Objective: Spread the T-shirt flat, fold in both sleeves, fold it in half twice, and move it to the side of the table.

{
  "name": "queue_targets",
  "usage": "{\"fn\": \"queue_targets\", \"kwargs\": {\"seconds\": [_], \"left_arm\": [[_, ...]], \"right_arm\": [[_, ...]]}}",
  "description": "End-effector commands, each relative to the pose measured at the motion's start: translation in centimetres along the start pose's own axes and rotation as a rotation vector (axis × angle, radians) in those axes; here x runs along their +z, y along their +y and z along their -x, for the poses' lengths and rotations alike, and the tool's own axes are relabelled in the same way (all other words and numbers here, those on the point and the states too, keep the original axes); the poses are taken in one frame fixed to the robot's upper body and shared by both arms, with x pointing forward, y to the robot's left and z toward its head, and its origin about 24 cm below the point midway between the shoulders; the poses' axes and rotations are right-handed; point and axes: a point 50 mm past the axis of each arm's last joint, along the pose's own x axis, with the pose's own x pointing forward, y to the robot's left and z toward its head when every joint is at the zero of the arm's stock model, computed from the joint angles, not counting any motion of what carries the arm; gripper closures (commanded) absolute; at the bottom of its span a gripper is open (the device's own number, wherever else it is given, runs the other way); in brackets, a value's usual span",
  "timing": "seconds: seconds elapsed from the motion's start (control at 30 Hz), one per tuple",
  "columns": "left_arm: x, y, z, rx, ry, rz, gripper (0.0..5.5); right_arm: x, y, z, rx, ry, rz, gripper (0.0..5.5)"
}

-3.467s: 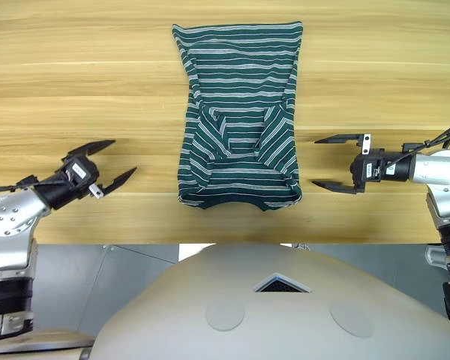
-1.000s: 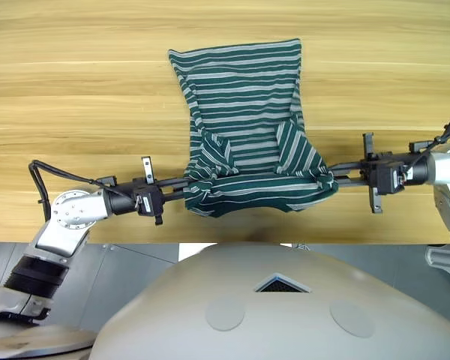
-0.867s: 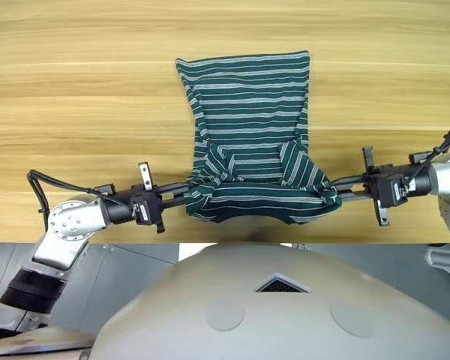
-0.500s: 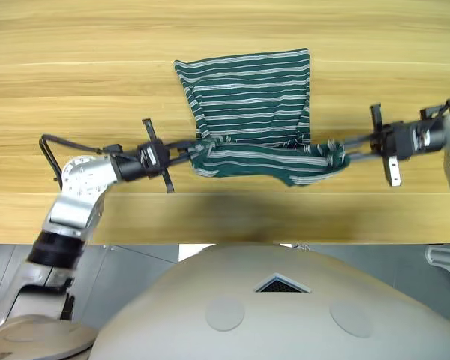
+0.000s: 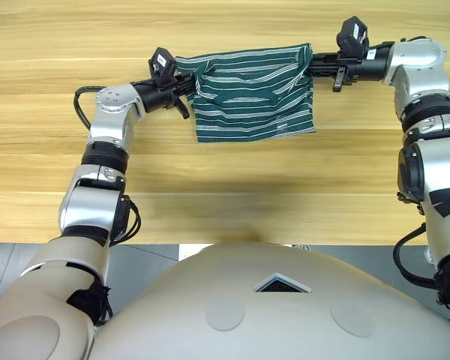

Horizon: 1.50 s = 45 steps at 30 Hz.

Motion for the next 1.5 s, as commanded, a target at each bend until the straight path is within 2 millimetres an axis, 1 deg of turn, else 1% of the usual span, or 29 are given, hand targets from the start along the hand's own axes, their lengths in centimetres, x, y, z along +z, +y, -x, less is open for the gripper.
{"fn": "queue_targets", "kwargs": {"seconds": [0.03,0.1,0.2,0.23,0.4,0.47,0.57,0.67,0.7,0.8,0.83,0.9,0.97,1.0,1.03,1.07,1.1,1.13,1.2,1.23,1.27,1.37,1.4,1.5], "left_arm": [[1.1,1.1,-0.6,0.072,-0.02,-0.003,5.5],[1.0,1.3,-0.6,0.094,-0.033,0.017,5.5],[0.3,1.4,-0.5,0.126,-0.029,0.072,5.5],[0.0,1.4,-0.5,0.135,-0.013,0.082,5.19],[-0.9,1.3,-1.3,0.183,0.039,0.213,4.46],[-1.1,1.3,-1.5,0.203,0.038,0.297,4.21],[-0.7,1.6,-1.9,0.233,0.016,0.42,3.74],[0.4,2.0,-2.3,0.261,-0.026,0.51,3.23],[0.7,2.2,-2.3,0.273,-0.04,0.531,3.18],[0.8,2.7,-2.2,0.344,-0.035,0.632,2.6],[0.7,2.9,-2.0,0.381,-0.032,0.683,2.34],[0.4,3.2,-1.8,0.446,-0.04,0.78,1.9],[-0.4,3.2,-1.5,0.516,-0.028,0.842,1.61],[-1.0,3.2,-1.2,0.543,-0.017,0.846,1.5],[-1.4,3.2,-0.9,0.559,-0.013,0.842,1.2],[-1.6,3.4,-0.4,0.579,-0.021,0.823,1.17],[-1.6,3.6,0.0,0.587,-0.034,0.802,0.97],[-1.3,3.8,0.4,0.589,-0.07,0.768,0.86],[0.1,3.5,1.3,0.55,-0.185,0.7,0.55],[0.9,3.1,1.6,0.521,-0.241,0.67,0.39],[1.8,2.4,2.0,0.488,-0.29,0.646,0.39],[4.0,-0.2,2.8,0.41,-0.408,0.601,0.39],[4.6,-0.8,3.0,0.391,-0.44,0.593,0.39],[6.2,-1.6,4.2,0.387,-0.518,0.539,0.39]], "right_arm": [[1.3,-1.1,0.0,-0.102,-0.024,-0.002,5.37],[1.1,-1.2,0.1,-0.14,-0.019,-0.02,5.37],[0.4,-1.5,0.5,-0.209,0.0,-0.068,5.37],[0.2,-1.6,0.6,-0.232,0.011,-0.079,5.0],[-0.5,-1.6,0.3,-0.285,0.043,-0.111,4.2],[-0.5,-1.6,0.0,-0.305,0.031,-0.127,3.92],[-0.1,-1.7,-0.6,-0.327,-0.004,-0.147,3.39],[0.4,-1.8,-1.2,-0.355,-0.008,-0.101,2.85],[0.6,-1.8,-1.2,-0.351,-0.025,-0.087,2.78],[1.2,-1.6,-1.2,-0.299,-0.074,-0.026,2.13],[1.2,-1.3,-1.2,-0.273,-0.084,0.007,2.05],[1.2,-0.6,-1.6,-0.211,-0.126,0.061,2.05],[1.0,0.6,-2.4,-0.13,-0.18,0.119,2.05],[1.1,1.3,-2.9,-0.085,-0.206,0.157,2.05],[1.2,1.9,-3.4,-0.049,-0.228,0.184,2.05],[1.3,2.4,-3.9,-0.014,-0.249,0.205,2.05],[1.3,2.9,-4.2,0.012,-0.261,0.221,2.05],[1.2,3.6,-4.7,0.042,-0.274,0.221,2.05],[0.9,5.1,-6.0,0.104,-0.299,0.212,2.05],[0.9,5.7,-6.5,0.126,-0.311,0.203,2.05],[0.8,6.3,-7.2,0.141,-0.307,0.179,2.05],[0.7,7.2,-10.3,0.091,-0.238,0.029,2.05],[0.7,7.3,-11.1,0.064,-0.21,-0.008,2.05],[0.5,7.8,-13.1,-0.013,-0.139,-0.098,2.05]]}}
